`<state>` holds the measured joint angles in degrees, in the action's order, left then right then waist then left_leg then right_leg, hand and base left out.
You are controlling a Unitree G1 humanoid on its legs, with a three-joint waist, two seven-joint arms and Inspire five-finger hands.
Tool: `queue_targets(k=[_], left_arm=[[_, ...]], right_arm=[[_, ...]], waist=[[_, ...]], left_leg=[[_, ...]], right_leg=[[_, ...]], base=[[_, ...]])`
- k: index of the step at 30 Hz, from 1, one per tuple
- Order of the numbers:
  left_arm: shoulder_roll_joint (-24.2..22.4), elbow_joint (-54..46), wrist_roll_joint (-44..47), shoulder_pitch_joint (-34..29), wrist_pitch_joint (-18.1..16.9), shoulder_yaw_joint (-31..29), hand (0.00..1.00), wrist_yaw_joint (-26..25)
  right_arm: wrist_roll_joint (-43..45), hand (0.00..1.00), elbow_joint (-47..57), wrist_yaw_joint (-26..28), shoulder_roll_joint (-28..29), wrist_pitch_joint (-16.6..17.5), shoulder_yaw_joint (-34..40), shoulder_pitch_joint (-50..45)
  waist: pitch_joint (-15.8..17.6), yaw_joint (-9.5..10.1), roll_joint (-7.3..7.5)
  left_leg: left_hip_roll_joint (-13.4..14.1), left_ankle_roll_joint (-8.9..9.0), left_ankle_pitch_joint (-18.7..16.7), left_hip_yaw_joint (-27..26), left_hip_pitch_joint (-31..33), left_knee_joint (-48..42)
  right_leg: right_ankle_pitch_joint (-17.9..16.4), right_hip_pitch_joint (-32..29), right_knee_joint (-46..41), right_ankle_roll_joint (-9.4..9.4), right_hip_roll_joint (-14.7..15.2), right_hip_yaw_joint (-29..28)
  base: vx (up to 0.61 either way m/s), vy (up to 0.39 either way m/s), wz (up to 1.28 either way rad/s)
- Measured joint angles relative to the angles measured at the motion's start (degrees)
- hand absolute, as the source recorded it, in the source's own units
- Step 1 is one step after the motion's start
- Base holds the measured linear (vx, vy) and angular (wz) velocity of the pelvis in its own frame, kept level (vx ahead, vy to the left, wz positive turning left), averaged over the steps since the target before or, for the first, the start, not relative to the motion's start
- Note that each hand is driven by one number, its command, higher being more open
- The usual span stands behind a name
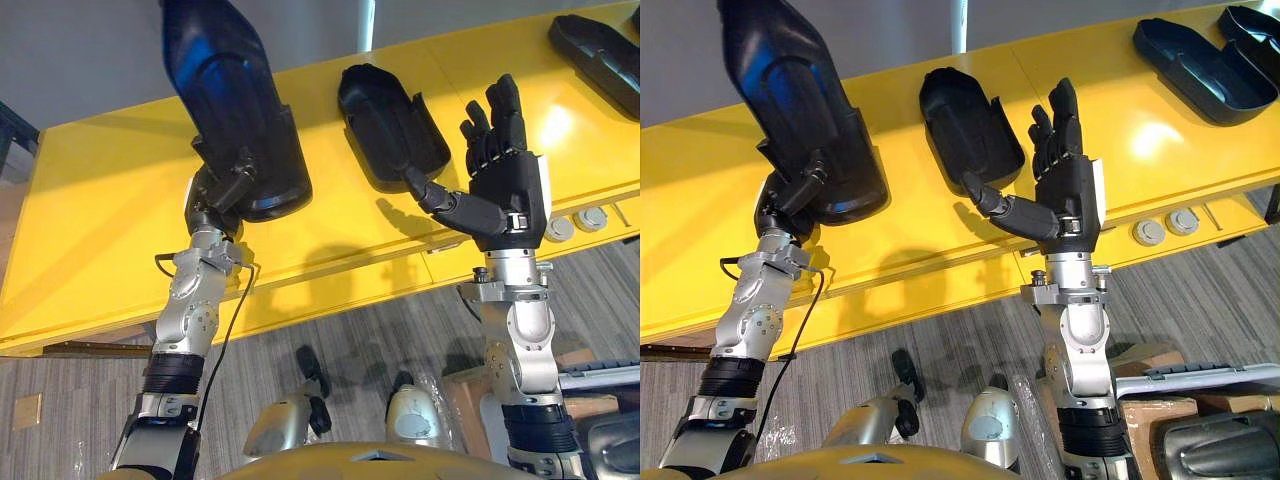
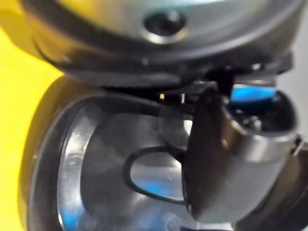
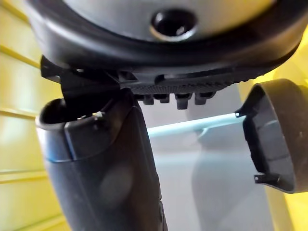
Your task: Walk over and take three plastic housings, then place them on the shelf
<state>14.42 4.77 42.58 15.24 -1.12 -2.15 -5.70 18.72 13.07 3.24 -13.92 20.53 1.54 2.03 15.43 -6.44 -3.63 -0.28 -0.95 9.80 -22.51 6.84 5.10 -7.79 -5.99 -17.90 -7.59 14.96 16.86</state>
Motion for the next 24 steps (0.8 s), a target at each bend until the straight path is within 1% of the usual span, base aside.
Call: queue_targets(k=[3,6,7,9,11,16,18,21,22,23,24], left_arm=[[-0.9,-1.1,0.2,-0.8,-0.1,0.1,0.00,-0.5],[-2.9,-5.1,0.6,-7.0,-0.3,0.1,0.00,-1.6],[-4.0,-7.5,0.6,-10.8,-0.4,0.1,0.00,-1.8],[-4.6,-8.2,0.5,-12.4,-0.9,0.1,0.00,-1.7],[-5.6,-9.8,0.5,-14.7,-1.4,0.1,0.00,-1.4],[-5.7,-10.7,0.5,-15.8,-0.8,0.3,0.00,-0.6],[-5.7,-11.1,0.0,-15.8,0.5,0.4,0.00,-0.2],[-5.5,-11.2,-0.4,-15.8,1.8,1.1,0.00,0.1],[-5.5,-11.2,-0.6,-15.8,2.7,1.4,0.00,0.2],[-5.5,-11.2,-2.5,-15.8,3.4,1.7,0.00,0.1],[-5.5,-11.2,-3.0,-15.8,3.6,1.8,0.00,0.1]], right_arm=[[-0.3,1.00,0.0,0.2,0.2,0.0,-0.2,-0.4],[-0.2,1.00,0.0,1.1,0.3,0.0,-2.1,-1.9],[-0.2,1.00,0.0,2.6,0.7,0.0,-2.8,-3.2],[-0.2,1.00,0.0,3.7,0.9,-0.1,-2.9,-3.9],[-0.3,1.00,0.0,4.5,0.9,-0.2,-3.2,-4.7],[-0.4,1.00,0.0,3.7,1.5,-0.2,-4.6,-6.5],[-0.4,1.00,0.0,2.7,1.7,-0.2,-4.6,-7.4],[-0.3,1.00,0.0,1.8,2.8,-0.3,-4.6,-8.9],[-0.3,1.00,0.0,1.5,2.9,-0.4,-4.8,-9.3],[-0.3,1.00,0.0,1.4,2.9,-0.5,-4.9,-9.6],[-0.3,1.00,0.0,1.4,2.9,-0.5,-5.0,-9.6]], waist=[[0.3,0.07,0.00],[0.3,0.22,0.04],[0.3,0.58,0.05],[0.3,1.00,0.02],[0.2,1.58,-0.03],[0.1,1.72,0.05],[0.0,1.96,0.02],[-0.7,1.82,0.05],[-1.1,1.92,-0.01],[-1.3,1.88,-0.09],[-1.3,1.88,-0.10]], left_leg=[[0.2,0.05,-0.1,-0.2,-0.2,0.0],[0.4,0.00,-0.1,-0.9,-2.3,-0.2],[1.0,0.11,-0.2,-0.9,-3.5,-0.3],[1.5,0.42,-0.4,-0.9,-3.9,-0.3],[2.3,0.74,-0.4,-0.2,-4.1,-0.3],[2.6,0.78,0.0,1.0,-4.2,-0.3],[2.4,0.32,0.4,1.3,-4.2,-0.2],[2.1,0.32,0.4,2.0,-4.2,-0.2],[2.1,0.35,0.3,2.0,-4.2,-0.2],[2.1,0.84,0.0,2.1,-4.2,-0.2],[2.1,0.84,0.0,2.1,-4.2,-0.1]], right_leg=[[-0.1,0.1,0.1,0.17,-0.1,-0.1],[0.1,2.2,1.0,-0.12,-0.5,-0.8],[0.2,3.6,2.2,-0.21,-1.1,-0.9],[0.2,4.3,3.0,-0.19,-1.6,-0.7],[0.6,5.5,4.5,0.30,-2.6,0.2],[1.5,7.2,6.3,0.42,-3.3,1.8],[1.7,7.8,7.0,0.24,-3.3,2.1],[1.8,8.3,7.2,0.19,-3.0,3.0],[1.8,8.3,7.2,0.19,-2.9,3.0],[1.7,8.3,7.2,0.19,-2.9,3.0],[1.7,8.3,7.1,0.19,-2.9,3.0]], base=[[-0.02,-0.010,-0.03],[0.03,-0.032,-0.16],[0.02,-0.046,-0.11],[0.00,-0.041,-0.05],[0.00,-0.058,0.06],[0.02,-0.019,0.14],[0.03,0.010,0.08],[0.03,0.012,0.14],[0.02,0.014,0.03],[0.00,0.000,0.00],[0.00,0.000,0.00]])
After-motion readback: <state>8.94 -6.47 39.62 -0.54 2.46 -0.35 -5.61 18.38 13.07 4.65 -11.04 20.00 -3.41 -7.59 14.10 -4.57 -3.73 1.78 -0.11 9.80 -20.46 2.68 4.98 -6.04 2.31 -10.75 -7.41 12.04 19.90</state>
